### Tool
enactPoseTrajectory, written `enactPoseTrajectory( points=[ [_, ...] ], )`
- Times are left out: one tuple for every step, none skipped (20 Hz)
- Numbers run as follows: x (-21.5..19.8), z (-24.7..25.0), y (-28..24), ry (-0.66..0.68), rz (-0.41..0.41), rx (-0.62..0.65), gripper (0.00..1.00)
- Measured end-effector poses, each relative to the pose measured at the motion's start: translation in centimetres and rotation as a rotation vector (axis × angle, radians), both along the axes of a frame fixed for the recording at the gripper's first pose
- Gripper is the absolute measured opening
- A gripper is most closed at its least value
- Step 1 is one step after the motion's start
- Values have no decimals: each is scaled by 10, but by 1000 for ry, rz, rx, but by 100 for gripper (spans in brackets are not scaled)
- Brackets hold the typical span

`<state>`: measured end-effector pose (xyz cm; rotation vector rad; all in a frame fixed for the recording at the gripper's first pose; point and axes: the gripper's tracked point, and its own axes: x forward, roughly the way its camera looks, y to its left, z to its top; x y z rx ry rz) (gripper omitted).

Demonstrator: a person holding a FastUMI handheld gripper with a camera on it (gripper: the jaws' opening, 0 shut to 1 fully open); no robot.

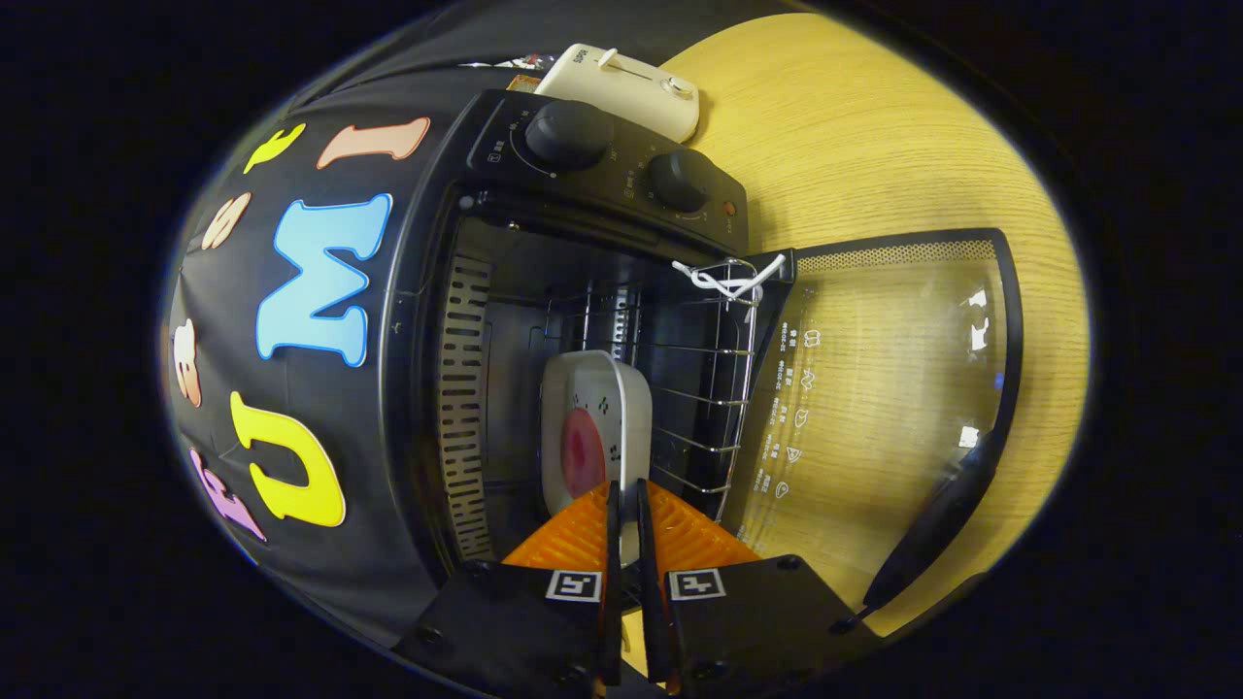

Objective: Open the toaster oven, put the food inside, and close the toaster oven door.

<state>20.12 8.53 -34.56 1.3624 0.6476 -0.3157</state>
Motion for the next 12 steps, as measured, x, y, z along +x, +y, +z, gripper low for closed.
enactPoseTrajectory(
  points=[
    [-2,6,3,-19,15,8,21],
    [-6,12,3,-39,27,6,37],
    [-7,19,2,-62,38,3,52],
    [-13,24,2,-73,59,-1,67],
    [-16,27,2,-80,82,-7,83],
    [-22,31,4,-89,107,-19,98],
    [-29,35,3,-99,135,-36,97],
    [-36,39,2,-109,163,-64,98],
    [-43,43,0,-122,200,-97,97],
    [-51,46,0,-136,244,-133,97],
    [-60,49,-2,-148,288,-175,97],
    [-69,50,-4,-157,329,-221,97]
  ],
)
